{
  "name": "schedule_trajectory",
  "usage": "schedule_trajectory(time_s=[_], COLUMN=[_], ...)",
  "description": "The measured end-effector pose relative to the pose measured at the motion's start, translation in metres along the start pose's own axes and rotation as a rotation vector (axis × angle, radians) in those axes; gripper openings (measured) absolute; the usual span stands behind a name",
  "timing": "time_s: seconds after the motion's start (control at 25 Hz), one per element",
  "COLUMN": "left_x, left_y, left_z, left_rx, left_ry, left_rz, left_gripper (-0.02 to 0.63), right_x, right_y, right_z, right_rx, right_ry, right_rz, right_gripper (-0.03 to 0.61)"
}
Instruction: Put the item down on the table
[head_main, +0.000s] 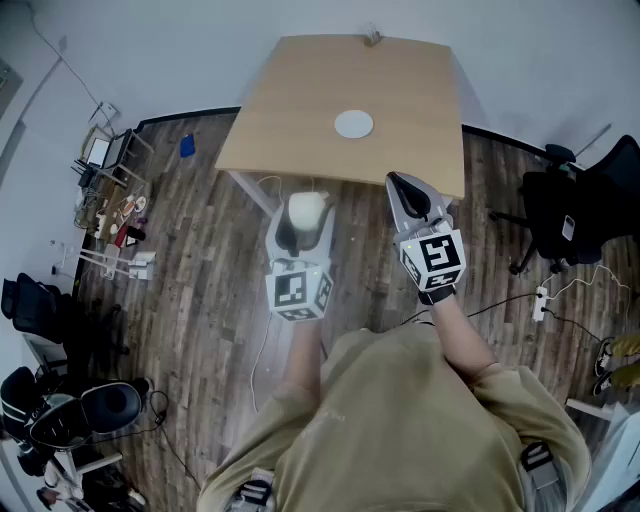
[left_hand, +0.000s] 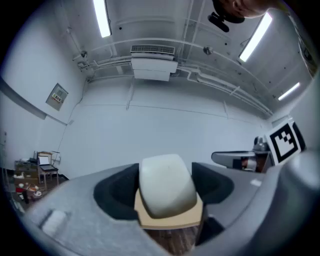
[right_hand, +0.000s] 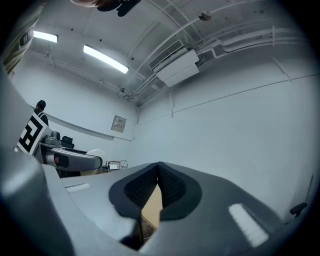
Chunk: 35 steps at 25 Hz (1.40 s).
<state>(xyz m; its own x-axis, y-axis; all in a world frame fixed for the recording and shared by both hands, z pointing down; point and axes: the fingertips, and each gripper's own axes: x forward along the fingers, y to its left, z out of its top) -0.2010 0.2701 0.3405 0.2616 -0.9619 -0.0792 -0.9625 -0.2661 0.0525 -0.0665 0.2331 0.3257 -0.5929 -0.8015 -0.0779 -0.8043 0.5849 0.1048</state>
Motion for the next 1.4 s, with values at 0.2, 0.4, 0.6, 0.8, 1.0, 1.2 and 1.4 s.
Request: schedule_trajectory(time_s=[0.2, 0.4, 0.6, 0.8, 1.0, 1.2, 1.4], left_x=[-0.005, 0.014, 0.057, 0.121, 0.190, 0.254, 0.302], left_y=[0.011, 0.003, -0.004, 0.005, -0.005, -0.012, -0.030], left_z=[-0.007, -0.015, -0.027, -0.021, -0.008, -0.018, -0.046], left_rx=[-0.017, -0.018, 0.023, 0.067, 0.083, 0.059, 0.030], left_ry=[-0.002, 0.010, 0.018, 0.026, -0.010, -0.001, 0.047], left_rz=[-0.005, -0.025, -0.038, -0.012, 0.027, 0.066, 0.097], left_gripper=[0.328, 0.328, 0.328, 0.328, 0.328, 0.328, 0.328], right_x=[-0.001, -0.008, 0.024, 0.081, 0.124, 0.157, 0.180], right_y=[0.013, -0.013, -0.048, -0.086, -0.145, -0.195, -0.237], right_z=[-0.009, -0.026, -0.041, -0.033, -0.023, -0.032, -0.061], right_rx=[-0.013, 0.016, 0.074, 0.091, 0.101, 0.107, 0.162], right_ry=[0.026, 0.070, 0.048, 0.019, -0.023, -0.034, -0.005], right_rz=[-0.004, -0.078, -0.074, -0.021, 0.024, 0.073, 0.107], right_gripper=[0.006, 0.006, 0.006, 0.006, 0.006, 0.006, 0.006])
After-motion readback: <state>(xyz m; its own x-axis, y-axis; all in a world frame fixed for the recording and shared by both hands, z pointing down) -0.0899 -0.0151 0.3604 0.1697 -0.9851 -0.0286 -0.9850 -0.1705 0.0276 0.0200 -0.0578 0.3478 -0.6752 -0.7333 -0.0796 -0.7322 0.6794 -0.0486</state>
